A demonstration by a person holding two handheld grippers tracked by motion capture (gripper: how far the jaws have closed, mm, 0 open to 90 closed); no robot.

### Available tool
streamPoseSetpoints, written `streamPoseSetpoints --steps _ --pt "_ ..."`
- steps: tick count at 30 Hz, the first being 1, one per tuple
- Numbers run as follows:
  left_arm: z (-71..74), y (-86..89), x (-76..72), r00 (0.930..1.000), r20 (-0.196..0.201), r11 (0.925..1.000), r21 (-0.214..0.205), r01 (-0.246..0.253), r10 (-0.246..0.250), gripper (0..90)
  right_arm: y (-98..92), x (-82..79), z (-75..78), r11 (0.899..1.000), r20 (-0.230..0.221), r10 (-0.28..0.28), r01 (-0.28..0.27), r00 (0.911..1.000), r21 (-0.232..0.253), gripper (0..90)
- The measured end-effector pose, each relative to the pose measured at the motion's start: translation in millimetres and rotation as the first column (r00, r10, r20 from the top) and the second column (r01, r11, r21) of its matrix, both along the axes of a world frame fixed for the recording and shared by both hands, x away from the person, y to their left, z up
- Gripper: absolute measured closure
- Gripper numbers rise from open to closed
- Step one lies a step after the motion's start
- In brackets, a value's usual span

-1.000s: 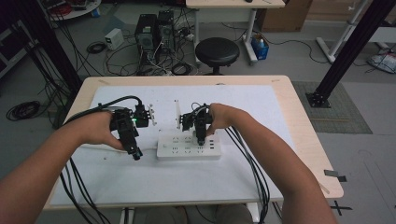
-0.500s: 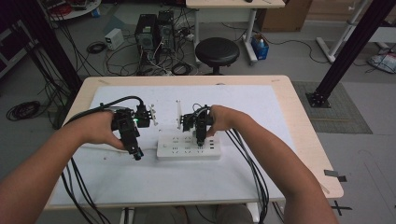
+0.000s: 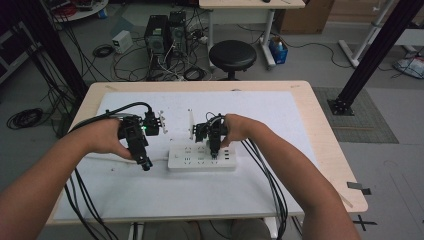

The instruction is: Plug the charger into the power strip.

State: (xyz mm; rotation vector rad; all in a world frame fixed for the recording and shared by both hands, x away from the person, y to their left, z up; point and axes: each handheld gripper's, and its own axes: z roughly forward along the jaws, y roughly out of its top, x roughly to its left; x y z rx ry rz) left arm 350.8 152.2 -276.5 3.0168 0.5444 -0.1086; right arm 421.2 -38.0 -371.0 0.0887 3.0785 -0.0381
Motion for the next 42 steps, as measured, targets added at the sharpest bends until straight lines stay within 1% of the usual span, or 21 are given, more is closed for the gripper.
streamPoseSetpoints --steps 3,6,14,17,18,19,20,23,24,28,29,30,31,33,34,35,36,37,38,40,42 --pt "-0.6 -0.5 0.6 1.0000 -0.003 1.0000 0.005 0.008 -0.008 24.0 -5.7 0.6 -1.6 0.999 -0.005 -0.011 0.011 0.9999 0.030 61.9" --pt "-0.7 -0.6 0.9 1.0000 -0.003 1.0000 0.004 0.006 -0.006 24.0 -5.4 1.0 -4.0 0.999 -0.006 -0.014 0.014 0.9999 0.031 61.9" --pt "-3.9 0.3 1.5 0.9998 -0.018 1.0000 0.008 -0.001 0.001 24.0 2.3 2.1 -6.3 1.000 -0.016 -0.007 0.007 0.9999 -0.021 61.6" --pt "-4.0 -1.1 3.2 0.9998 -0.017 1.0000 0.006 0.005 -0.005 24.0 2.3 1.3 -6.2 1.000 -0.009 -0.007 0.007 0.9999 -0.017 59.7" --pt "-4.5 -2.1 3.3 0.9999 -0.016 1.0000 0.002 0.005 -0.005 24.0 0.7 3.8 -5.2 0.999 -0.045 -0.035 0.035 0.9984 -0.014 50.8" --pt "-4.5 -3.3 3.4 0.9998 -0.017 0.9999 0.005 0.012 -0.012 24.0 0.7 3.8 -5.2 0.999 -0.045 -0.035 0.035 0.9984 -0.014 50.8" --pt "-4.8 -4.5 2.9 0.9998 -0.017 0.9999 0.003 0.010 -0.010 24.0 -0.6 3.4 -2.0 0.999 -0.062 -0.047 0.048 0.9970 0.009 49.3" --pt "-5.7 -5.9 3.2 0.9996 -0.020 0.9997 0.012 0.020 -0.020 24.0 0.2 1.9 -0.5 0.999 -0.053 -0.049 0.049 0.9974 0.012 46.6" --pt "-5.7 -5.9 3.2 0.9996 -0.020 0.9997 0.012 0.020 -0.020 24.0 0.4 2.3 -0.6 0.999 -0.047 -0.028 0.028 0.9985 0.019 45.7" --pt "-6.1 -2.8 1.9 0.9997 -0.020 0.9999 0.007 0.014 -0.014 24.0 -1.2 3.8 0.7 0.998 -0.048 -0.058 0.059 0.9971 0.003 37.2" --pt "-5.6 -2.2 1.6 0.9998 -0.020 0.9999 0.007 0.008 -0.008 24.0 -2.1 3.7 0.7 0.997 -0.055 -0.075 0.075 0.9957 -0.005 32.0" --pt "-5.6 -2.2 1.6 0.9998 -0.020 0.9999 0.007 0.008 -0.008 24.0 -2.1 3.7 0.7 0.997 -0.055 -0.075 0.075 0.9957 -0.005 32.0" --pt "-5.1 -1.6 1.8 0.9998 -0.018 0.9999 0.011 0.010 -0.010 23.9 -4.4 5.9 1.4 0.998 -0.078 -0.064 0.066 0.9949 0.014 28.2" --pt "-5.2 -0.4 2.0 0.9998 -0.017 0.9999 0.012 0.008 -0.007 24.0 -5.0 5.8 3.2 0.997 -0.083 -0.067 0.069 0.9943 0.023 24.9" --pt "-5.1 -0.1 2.3 0.9998 -0.016 0.9998 0.016 0.011 -0.010 24.0 -5.9 6.8 4.9 0.997 -0.102 -0.059 0.064 0.9930 0.039 22.7" --pt "-5.5 0.0 2.1 0.9999 -0.013 0.9999 0.014 0.009 -0.009 24.0 -6.1 6.5 6.9 0.997 -0.106 -0.057 0.062 0.9927 0.051 25.1" --pt "-6.0 -0.1 1.9 0.9999 -0.012 0.9999 0.012 0.005 -0.005 24.0 -5.8 5.7 8.1 0.997 -0.090 -0.058 0.062 0.9942 0.047 31.0" --pt "-6.0 -0.3 2.1 0.9999 -0.012 0.9999 0.014 0.007 -0.006 24.0 -5.3 4.9 8.1 0.998 -0.095 -0.054 0.056 0.9940 0.026 41.1" --pt "-6.1 -1.4 2.1 0.9999 -0.010 0.9998 0.013 0.013 -0.013 24.0 -5.9 5.4 7.8 0.998 -0.095 -0.058 0.060 0.9938 0.024 46.8" --pt "-6.6 -2.5 1.7 0.9999 -0.009 0.9999 0.009 0.013 -0.013 23.9 -7.3 7.2 8.2 0.997 -0.078 -0.073 0.073 0.9943 0.002 54.0" --pt "-7.2 -2.9 1.4 0.9999 -0.008 0.9999 0.012 0.010 -0.010 24.0 -8.5 8.0 8.9 0.997 -0.075 -0.077 0.078 0.9942 0.013 56.8"
